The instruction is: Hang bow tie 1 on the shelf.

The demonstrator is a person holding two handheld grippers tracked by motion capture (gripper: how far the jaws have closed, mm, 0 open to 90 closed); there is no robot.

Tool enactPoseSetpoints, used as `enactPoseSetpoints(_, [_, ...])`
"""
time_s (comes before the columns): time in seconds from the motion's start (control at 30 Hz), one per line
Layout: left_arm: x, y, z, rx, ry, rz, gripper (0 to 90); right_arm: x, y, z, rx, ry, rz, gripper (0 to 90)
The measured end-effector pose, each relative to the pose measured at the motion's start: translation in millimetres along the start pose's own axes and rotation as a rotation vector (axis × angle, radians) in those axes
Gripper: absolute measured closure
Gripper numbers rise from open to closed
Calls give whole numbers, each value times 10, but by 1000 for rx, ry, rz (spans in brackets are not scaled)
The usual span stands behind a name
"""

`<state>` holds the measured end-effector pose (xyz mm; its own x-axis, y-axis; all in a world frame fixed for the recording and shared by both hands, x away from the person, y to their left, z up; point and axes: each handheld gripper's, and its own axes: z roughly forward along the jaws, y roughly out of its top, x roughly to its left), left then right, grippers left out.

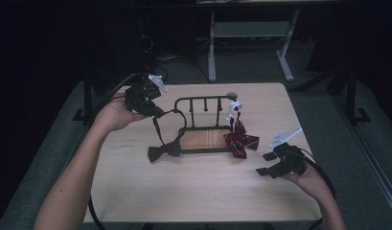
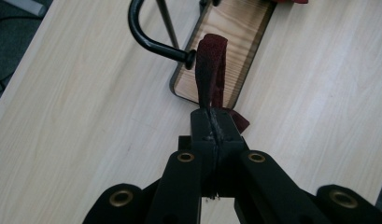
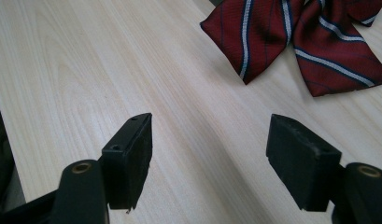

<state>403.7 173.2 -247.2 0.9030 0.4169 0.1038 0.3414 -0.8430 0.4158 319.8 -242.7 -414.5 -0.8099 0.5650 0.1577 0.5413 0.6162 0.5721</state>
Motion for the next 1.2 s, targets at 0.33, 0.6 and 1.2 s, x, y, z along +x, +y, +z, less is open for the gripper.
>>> enactPoseSetpoints(0.33, [111,87,16,21,7,-14,896,0,-6,-1,-2,2,-7,311])
enactPoseSetpoints(0.6, [189,114,63,53,5,-24,896,-9,-17,-8,-1,2,4,311])
enactPoseSetpoints(1.2, [269,194,178,100,32,-42,894,-16,-18,-15,-8,-2,3,311])
